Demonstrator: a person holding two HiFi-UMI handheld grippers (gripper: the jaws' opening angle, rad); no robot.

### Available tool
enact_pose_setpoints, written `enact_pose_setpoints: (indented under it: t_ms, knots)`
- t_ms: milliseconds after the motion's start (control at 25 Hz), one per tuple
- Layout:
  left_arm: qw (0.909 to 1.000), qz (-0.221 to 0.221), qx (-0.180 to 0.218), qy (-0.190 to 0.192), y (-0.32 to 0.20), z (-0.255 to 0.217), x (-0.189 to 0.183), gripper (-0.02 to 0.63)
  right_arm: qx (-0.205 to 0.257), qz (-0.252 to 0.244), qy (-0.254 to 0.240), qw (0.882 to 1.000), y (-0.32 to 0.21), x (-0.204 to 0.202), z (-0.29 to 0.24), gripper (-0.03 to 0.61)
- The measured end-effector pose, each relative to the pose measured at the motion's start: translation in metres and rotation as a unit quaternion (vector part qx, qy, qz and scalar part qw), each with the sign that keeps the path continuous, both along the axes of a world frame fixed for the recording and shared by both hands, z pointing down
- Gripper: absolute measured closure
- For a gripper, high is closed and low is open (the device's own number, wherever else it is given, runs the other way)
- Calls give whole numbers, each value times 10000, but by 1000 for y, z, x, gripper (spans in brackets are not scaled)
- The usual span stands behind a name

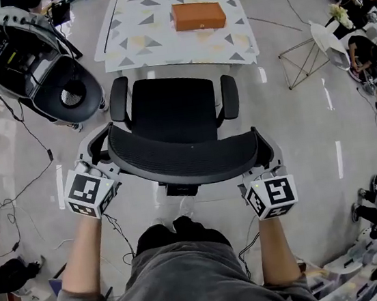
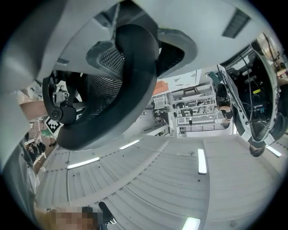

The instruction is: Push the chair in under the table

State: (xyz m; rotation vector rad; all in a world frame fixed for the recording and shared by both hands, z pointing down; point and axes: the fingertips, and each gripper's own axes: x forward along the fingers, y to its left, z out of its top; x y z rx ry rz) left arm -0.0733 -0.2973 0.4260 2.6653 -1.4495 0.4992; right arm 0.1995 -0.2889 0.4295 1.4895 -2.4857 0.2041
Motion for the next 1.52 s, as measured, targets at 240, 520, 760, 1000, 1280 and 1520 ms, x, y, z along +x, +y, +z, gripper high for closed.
enact_pose_setpoints:
  t_ms: [240, 520, 760, 1000, 1280, 1520]
  knots:
    - [9999, -143, 48, -21, -30, 1, 5, 388, 8, -93, 12, 10000, -35, 5, 0, 345]
    - [9998, -175, 69, -11, -62, 2, 8, 387, 43, -151, 15, 9999, -69, 9, 1, 345]
    - [9998, -174, 51, 53, -89, 1, 10, 387, 67, -205, 19, 9998, -99, 11, -1, 345]
    - [9999, -155, 46, 61, -121, 2, 9, 387, 75, -224, -16, 9997, -130, 10, -1, 345]
    - [9999, -101, 58, 24, -155, 0, 5, 387, 86, -138, 3, 9999, -161, 5, -1, 345]
    - [9999, -82, 82, -18, -174, 0, 0, 387, 97, -102, 48, 9999, -177, 0, -2, 345]
